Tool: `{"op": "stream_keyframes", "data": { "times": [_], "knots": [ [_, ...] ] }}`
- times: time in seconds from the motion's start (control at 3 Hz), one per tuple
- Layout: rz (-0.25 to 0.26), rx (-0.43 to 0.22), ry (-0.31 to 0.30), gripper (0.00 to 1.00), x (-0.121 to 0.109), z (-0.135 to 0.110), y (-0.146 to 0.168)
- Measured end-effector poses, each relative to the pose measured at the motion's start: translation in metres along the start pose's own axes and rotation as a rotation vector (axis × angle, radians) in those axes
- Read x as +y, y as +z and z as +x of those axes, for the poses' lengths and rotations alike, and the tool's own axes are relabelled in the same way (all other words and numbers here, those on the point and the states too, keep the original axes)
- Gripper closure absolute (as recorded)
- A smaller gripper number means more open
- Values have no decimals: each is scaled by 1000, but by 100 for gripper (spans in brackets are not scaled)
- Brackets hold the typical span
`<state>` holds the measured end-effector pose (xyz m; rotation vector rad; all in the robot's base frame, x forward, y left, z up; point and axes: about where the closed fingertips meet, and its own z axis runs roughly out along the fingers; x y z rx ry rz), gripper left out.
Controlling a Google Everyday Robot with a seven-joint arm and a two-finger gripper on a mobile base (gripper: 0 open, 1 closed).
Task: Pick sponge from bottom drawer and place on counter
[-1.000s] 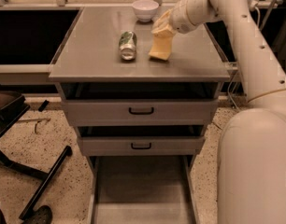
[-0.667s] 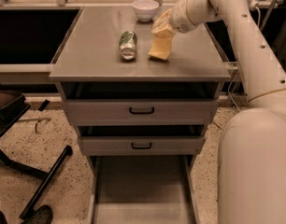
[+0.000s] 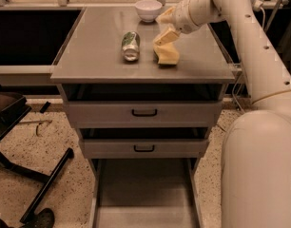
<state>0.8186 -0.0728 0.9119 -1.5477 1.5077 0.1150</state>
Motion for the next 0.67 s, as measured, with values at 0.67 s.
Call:
{"op": "stream_keyframes", "data": {
  "times": [0.67],
  "knots": [
    [0,0,0,0,0,0,0]
  ]
}}
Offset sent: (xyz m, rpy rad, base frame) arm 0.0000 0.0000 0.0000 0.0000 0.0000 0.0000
